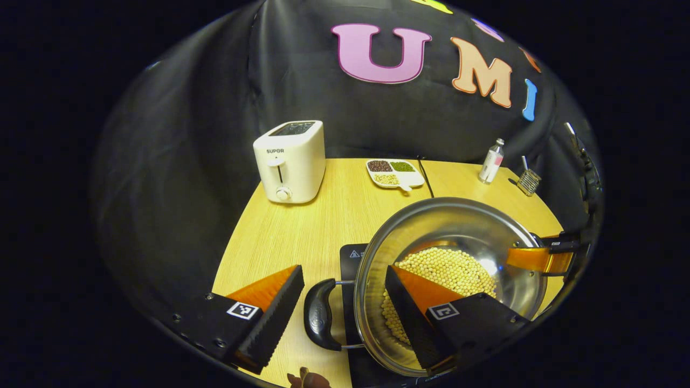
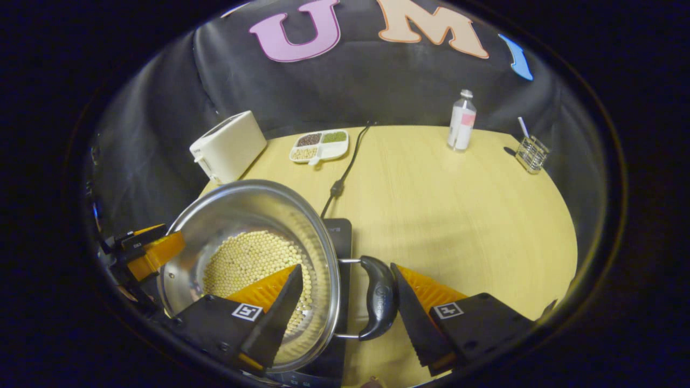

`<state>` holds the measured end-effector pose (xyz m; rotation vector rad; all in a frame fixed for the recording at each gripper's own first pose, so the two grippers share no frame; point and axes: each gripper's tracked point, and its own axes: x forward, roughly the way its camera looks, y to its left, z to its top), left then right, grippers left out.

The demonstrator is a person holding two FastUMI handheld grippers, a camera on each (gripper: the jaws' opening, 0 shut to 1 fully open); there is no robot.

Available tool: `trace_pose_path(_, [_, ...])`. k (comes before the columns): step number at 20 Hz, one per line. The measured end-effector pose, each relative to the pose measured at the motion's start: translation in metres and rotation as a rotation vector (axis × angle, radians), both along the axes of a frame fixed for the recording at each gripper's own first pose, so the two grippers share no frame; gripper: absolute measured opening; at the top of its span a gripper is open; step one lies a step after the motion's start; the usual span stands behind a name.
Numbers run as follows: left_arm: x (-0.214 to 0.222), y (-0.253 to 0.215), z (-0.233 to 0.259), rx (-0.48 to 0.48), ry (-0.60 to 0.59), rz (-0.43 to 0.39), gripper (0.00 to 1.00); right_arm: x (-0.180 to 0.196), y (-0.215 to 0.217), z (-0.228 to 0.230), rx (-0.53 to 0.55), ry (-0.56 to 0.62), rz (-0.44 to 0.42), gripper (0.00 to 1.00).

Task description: First push the handle of the pot to place it horizontally, then grasp the pot with both hands and set it on the induction cooktop.

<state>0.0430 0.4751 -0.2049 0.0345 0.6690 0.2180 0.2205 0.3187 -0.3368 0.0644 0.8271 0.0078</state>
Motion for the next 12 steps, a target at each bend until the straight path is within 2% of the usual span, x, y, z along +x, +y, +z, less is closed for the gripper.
trace_pose_path(3, [0.006,-0.003,0.026,0.056,-0.056,-0.015,0.98,0.007,0.001,0.029,0.016,-0.075,0.001,0.95])
trace_pose_path(5, [0.007,-0.007,0.050,0.096,-0.102,-0.024,1.00,0.008,0.000,0.052,0.031,-0.122,0.010,0.99])
trace_pose_path(6, [0.007,-0.012,0.064,0.110,-0.130,-0.026,0.98,0.008,0.001,0.065,0.045,-0.146,0.018,0.99])
trace_pose_path(9, [0.006,-0.043,0.103,0.118,-0.237,-0.048,0.97,0.000,-0.007,0.103,0.069,-0.231,0.040,0.98])
trace_pose_path(10, [0.004,-0.055,0.114,0.117,-0.270,-0.054,0.97,-0.003,-0.013,0.115,0.060,-0.270,0.050,0.95])
trace_pose_path(11, [0.002,-0.070,0.125,0.118,-0.302,-0.058,0.95,-0.005,-0.022,0.128,0.036,-0.316,0.059,0.98])
trace_pose_path(12, [-0.001,-0.084,0.136,0.118,-0.335,-0.060,0.97,-0.009,-0.030,0.138,0.011,-0.352,0.077,0.94])
